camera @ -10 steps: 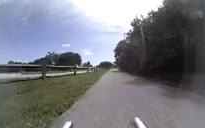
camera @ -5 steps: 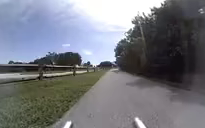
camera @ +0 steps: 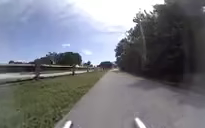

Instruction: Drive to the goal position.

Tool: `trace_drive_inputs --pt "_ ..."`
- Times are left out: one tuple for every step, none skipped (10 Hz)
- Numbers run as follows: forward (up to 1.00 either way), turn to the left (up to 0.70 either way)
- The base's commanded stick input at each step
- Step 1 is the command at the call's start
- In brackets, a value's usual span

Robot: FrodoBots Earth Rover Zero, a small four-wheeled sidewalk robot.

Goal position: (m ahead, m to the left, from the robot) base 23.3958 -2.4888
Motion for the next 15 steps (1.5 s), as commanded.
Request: trace_drive_inputs --pt "0.50 0.00" --pt "0.50 0.00" --pt "0.50 0.00" --pt "0.50 0.00" --pt "0.50 0.00" --pt "0.50 0.00" --pt "0.50 0.00" --pt "0.50 0.00" --pt "0.50 0.00" --pt "0.50 0.00" --pt "0.50 0.00" --pt "0.50 0.00" --pt "0.50 0.00" --pt "0.50 0.00" --pt "0.50 0.00"
